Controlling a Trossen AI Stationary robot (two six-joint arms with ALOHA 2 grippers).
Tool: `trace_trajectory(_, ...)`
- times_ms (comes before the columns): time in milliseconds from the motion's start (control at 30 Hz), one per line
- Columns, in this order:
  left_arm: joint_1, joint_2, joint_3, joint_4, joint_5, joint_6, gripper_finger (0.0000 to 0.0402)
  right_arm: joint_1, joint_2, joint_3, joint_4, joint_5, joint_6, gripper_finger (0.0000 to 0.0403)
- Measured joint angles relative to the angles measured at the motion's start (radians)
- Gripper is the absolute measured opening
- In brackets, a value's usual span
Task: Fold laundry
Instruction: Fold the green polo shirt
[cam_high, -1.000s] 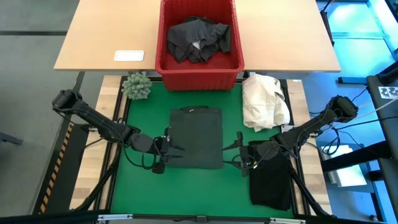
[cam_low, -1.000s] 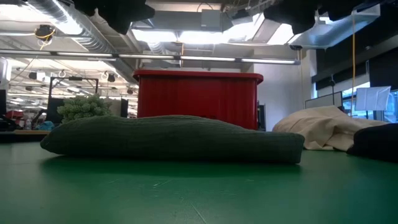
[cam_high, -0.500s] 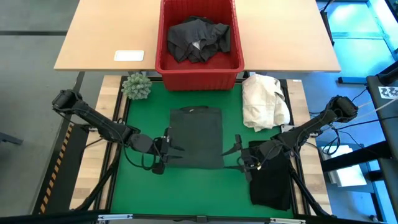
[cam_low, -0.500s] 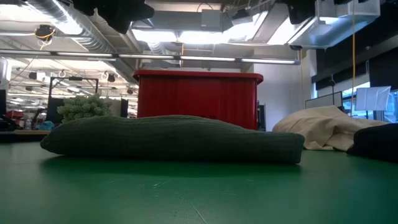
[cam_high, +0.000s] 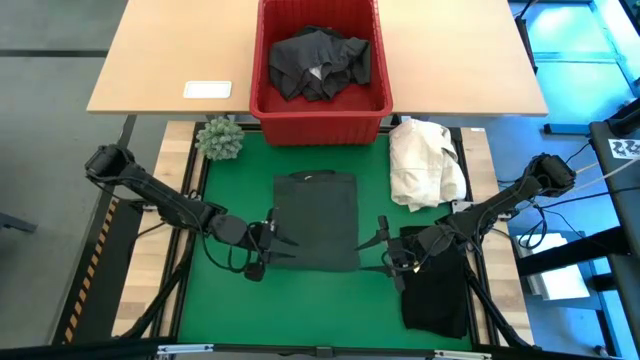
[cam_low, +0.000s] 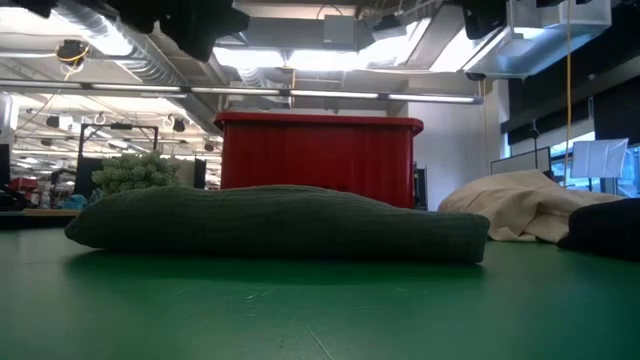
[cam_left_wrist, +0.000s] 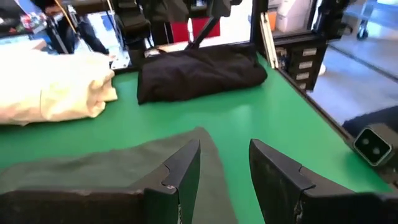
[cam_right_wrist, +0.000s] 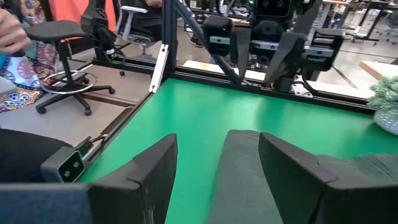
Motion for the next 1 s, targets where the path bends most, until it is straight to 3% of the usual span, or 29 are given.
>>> trace_trajectory(333, 0.0, -0.03, -0.092, 0.073, 0.004, -0.029, 0.0131, -0.001, 0.0, 0.0, -0.007, -0.006, -0.012, 0.0225)
trace_trajectory(1000, 0.0, -0.03, -0.095, 0.065, -0.015, -0.084, 0.0131, -0.02, -0.028, -0.035, -0.038, -0.007, -0.034, 0.0225)
